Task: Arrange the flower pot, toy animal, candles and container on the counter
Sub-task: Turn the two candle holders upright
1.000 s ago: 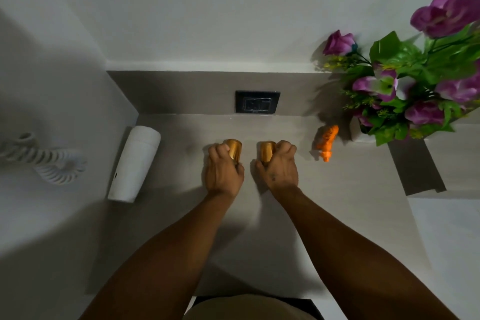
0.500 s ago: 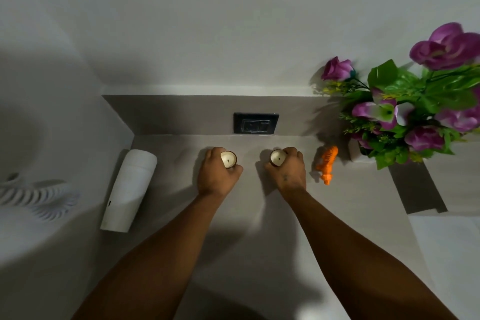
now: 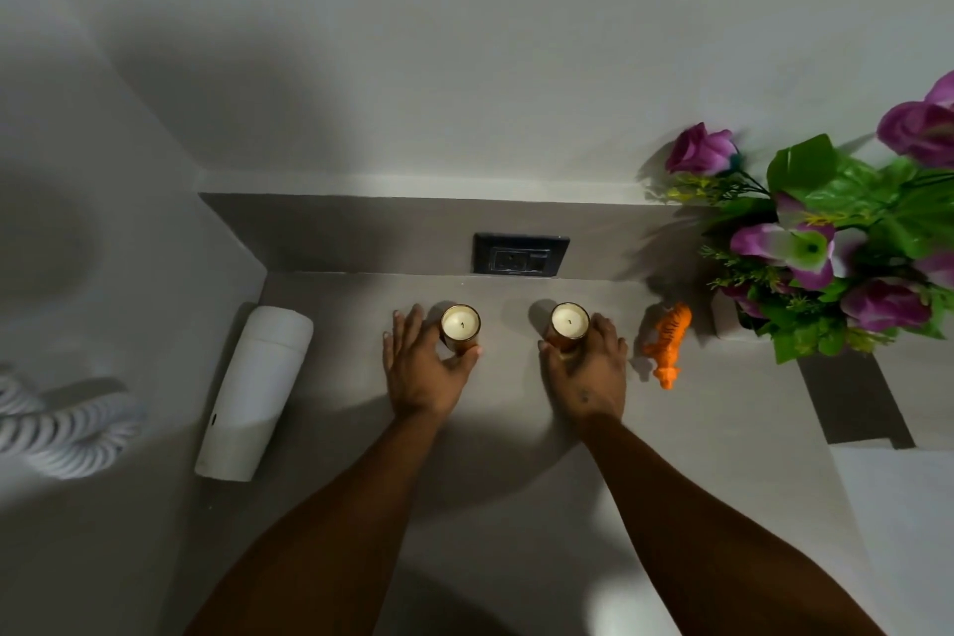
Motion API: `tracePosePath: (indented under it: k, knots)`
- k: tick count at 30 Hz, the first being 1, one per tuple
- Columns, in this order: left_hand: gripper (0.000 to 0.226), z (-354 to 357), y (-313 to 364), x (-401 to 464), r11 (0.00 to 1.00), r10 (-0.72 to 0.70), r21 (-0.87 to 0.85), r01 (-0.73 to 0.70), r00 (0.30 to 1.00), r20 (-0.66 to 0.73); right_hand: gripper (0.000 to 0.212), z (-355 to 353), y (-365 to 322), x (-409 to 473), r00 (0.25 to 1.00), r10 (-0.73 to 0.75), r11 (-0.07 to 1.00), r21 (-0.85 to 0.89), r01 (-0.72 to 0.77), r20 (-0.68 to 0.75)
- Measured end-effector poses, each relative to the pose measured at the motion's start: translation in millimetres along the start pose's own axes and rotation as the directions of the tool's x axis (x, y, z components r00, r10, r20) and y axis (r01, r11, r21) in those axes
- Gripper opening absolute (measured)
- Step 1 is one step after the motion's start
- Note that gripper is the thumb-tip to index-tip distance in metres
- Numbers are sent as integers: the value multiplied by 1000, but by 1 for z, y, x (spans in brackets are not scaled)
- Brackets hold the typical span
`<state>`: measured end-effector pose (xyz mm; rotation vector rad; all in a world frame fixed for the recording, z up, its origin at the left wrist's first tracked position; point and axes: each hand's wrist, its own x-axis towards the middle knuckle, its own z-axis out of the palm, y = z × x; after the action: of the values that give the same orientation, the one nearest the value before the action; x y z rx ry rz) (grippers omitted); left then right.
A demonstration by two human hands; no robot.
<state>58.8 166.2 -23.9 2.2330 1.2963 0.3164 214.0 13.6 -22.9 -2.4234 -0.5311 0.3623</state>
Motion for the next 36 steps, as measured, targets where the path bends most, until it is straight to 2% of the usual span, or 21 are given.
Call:
tracePosePath:
  k: [3, 8, 28, 36]
  knots:
    - [80, 1, 1, 4, 999, 8, 46, -9, 1000, 24, 82, 2, 2, 6, 1000, -18, 1000, -14, 18, -10]
    - [98, 6, -1, 5, 986, 11, 168, -19, 999, 48, 85, 7, 4, 12, 999, -34, 998, -59, 35, 9]
    - [81, 11, -3, 9, 987, -1, 163, 1, 1000, 1, 84, 12, 5, 16, 1000, -8, 993, -115, 7, -7]
    - [85, 12, -4, 9, 982, 11, 187, -15, 1000, 19, 84, 13, 6, 16, 1000, -12, 993, -119, 11, -9]
